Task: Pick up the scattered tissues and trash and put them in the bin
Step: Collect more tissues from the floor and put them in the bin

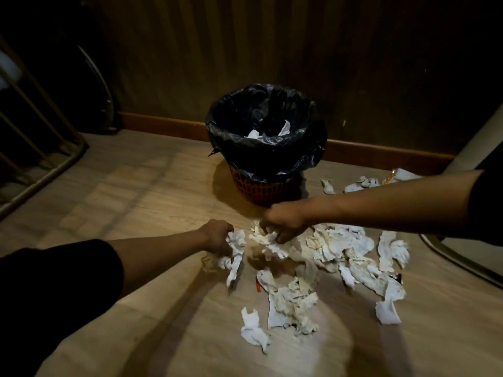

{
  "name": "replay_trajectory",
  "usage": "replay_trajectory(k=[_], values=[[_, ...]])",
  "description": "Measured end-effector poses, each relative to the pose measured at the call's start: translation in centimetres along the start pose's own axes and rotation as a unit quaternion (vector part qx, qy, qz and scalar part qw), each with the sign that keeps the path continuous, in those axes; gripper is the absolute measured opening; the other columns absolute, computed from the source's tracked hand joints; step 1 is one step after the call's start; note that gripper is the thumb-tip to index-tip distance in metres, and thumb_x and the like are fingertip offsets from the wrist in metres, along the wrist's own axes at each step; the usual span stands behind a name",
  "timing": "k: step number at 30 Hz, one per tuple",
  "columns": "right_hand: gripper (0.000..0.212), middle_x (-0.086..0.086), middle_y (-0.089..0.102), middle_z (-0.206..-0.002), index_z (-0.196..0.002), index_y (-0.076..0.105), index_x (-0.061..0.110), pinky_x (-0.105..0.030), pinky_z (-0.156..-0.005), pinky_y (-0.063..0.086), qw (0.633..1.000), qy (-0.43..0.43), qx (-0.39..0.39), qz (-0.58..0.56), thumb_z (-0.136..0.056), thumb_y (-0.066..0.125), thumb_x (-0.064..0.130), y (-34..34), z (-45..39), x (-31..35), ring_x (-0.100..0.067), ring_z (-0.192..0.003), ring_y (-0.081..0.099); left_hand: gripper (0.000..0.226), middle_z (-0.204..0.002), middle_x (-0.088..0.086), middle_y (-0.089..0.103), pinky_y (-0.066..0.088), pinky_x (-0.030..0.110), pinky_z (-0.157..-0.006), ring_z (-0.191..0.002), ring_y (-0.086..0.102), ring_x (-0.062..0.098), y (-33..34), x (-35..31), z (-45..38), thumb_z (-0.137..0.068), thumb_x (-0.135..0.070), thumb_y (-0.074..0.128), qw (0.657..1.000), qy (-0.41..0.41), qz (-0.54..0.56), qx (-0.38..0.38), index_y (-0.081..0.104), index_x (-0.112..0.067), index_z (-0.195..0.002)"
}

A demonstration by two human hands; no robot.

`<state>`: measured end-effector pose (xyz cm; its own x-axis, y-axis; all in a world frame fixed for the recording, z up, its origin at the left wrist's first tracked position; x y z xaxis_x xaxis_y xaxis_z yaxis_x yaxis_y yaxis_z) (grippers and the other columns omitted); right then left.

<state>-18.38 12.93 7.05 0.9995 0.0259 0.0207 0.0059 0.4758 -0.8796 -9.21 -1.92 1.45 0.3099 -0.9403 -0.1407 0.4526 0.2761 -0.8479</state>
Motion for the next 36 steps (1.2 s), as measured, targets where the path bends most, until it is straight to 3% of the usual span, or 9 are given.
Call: replay_trajectory(k=[3,7,12,17,20,24,30,32,36], values=[[0.038,-0.007,0.067,-0.106,-0.116,0.063,0.012,-0.028,-0.069,0.043,0.993,0.08,-0.045,-0.074,-0.084,0.075,0.03,-3.1,0.7,-1.6,-0.024,-0.093,0.064,0.059,-0.116,0.012,0.07,0.05,0.034,-0.084,-0.107,0.065,0.029,-3.6,0.0,1.1,-0.075,-0.037,0.081,0.999,0.004,0.032,-0.04,0.063,-0.009,-0.124],[0.036,-0.005,0.067,-0.105,-0.114,0.064,0.013,-0.026,-0.069,0.036,0.985,0.09,-0.116,-0.086,-0.083,0.075,0.028,-8.5,2.3,-2.4,-0.019,-0.092,0.061,0.05,-0.097,0.012,0.074,0.057,0.042,-0.078,-0.091,0.07,0.028,-8.4,0.3,2.5,-0.067,-0.039,0.085,0.994,-0.007,0.068,-0.091,0.072,-0.007,-0.104],[0.03,0.005,0.062,-0.092,-0.112,0.064,0.016,-0.029,-0.066,0.042,0.967,0.109,-0.175,-0.148,-0.086,0.074,0.028,-13.4,5.2,-4.0,-0.016,-0.085,0.059,0.05,-0.103,0.004,0.072,0.059,0.044,-0.087,-0.097,0.068,0.023,-13.9,-0.6,4.6,-0.066,-0.025,0.089,0.971,-0.007,0.178,-0.16,0.07,-0.018,-0.111],[0.026,-0.004,0.069,-0.099,-0.109,0.067,0.015,-0.03,-0.072,0.051,0.928,0.164,-0.255,-0.218,-0.088,0.073,0.029,-16.8,8.0,-7.6,-0.022,-0.092,0.066,0.043,-0.107,0.004,0.07,0.051,0.03,-0.08,-0.099,0.065,0.021,-21.1,-1.6,6.0,-0.07,-0.031,0.086,0.944,-0.023,0.205,-0.256,0.072,-0.02,-0.109],[0.029,-0.005,0.07,-0.102,-0.108,0.068,0.011,-0.026,-0.072,0.052,0.878,0.225,-0.317,-0.278,-0.086,0.075,0.03,-17.4,8.9,-10.7,-0.022,-0.096,0.068,0.043,-0.111,0.006,0.07,0.047,0.028,-0.077,-0.096,0.063,0.019,-24.3,-1.7,5.7,-0.075,-0.03,0.082,0.918,-0.023,0.248,-0.309,0.071,-0.019,-0.115],[0.033,-0.006,0.069,-0.102,-0.113,0.067,0.008,-0.02,-0.061,0.053,0.767,0.311,-0.416,-0.377,-0.086,0.076,0.024,-17.1,9.8,-15.0,-0.02,-0.088,0.069,0.046,-0.115,0.007,0.069,0.051,0.029,-0.076,-0.101,0.066,0.023,-27.0,-2.1,4.4,-0.078,-0.029,0.08,0.876,-0.011,0.311,-0.37,0.067,-0.017,-0.12],[0.043,-0.015,0.069,-0.109,-0.123,0.06,0.004,-0.037,-0.071,0.065,0.618,0.352,-0.462,-0.53,-0.084,0.076,0.016,-16.0,8.6,-18.9,-0.025,-0.083,0.075,0.043,-0.118,0.003,0.066,0.056,0.031,-0.087,-0.104,0.064,0.019,-29.1,-3.4,0.9,-0.078,-0.025,0.081,0.819,-0.001,0.406,-0.406,0.066,-0.018,-0.118],[0.049,-0.016,0.068,-0.113,-0.125,0.056,0.003,-0.038,-0.072,0.065,0.598,0.338,-0.465,-0.56,-0.084,0.076,0.022,-15.8,8.0,-19.4,-0.026,-0.086,0.075,0.045,-0.121,0.005,0.065,0.056,0.037,-0.096,-0.108,0.064,0.022,-28.9,-3.9,-0.7,-0.078,-0.023,0.08,0.818,0.002,0.408,-0.405,0.065,-0.019,-0.12],[0.055,-0.013,0.051,-0.128,-0.133,0.047,0.003,-0.05,-0.082,0.062,0.602,0.338,-0.412,-0.595,-0.09,0.07,0.029,-14.4,6.9,-19.2,-0.029,-0.103,0.061,0.066,-0.134,0.004,0.055,0.054,0.04,-0.099,-0.111,0.061,0.025,-26.5,-4.6,-3.4,-0.083,-0.023,0.07,0.868,-0.002,0.357,-0.346,0.045,-0.027,-0.145]])
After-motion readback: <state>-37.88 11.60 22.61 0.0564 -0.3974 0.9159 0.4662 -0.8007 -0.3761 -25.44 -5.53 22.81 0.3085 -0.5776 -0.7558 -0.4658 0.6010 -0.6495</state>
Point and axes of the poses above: each hand's wrist, its own z-axis away from the middle knuckle, its own y-axis out of the palm, x = y × z, the point moved 4 cm from there along -z, towards the middle knuckle
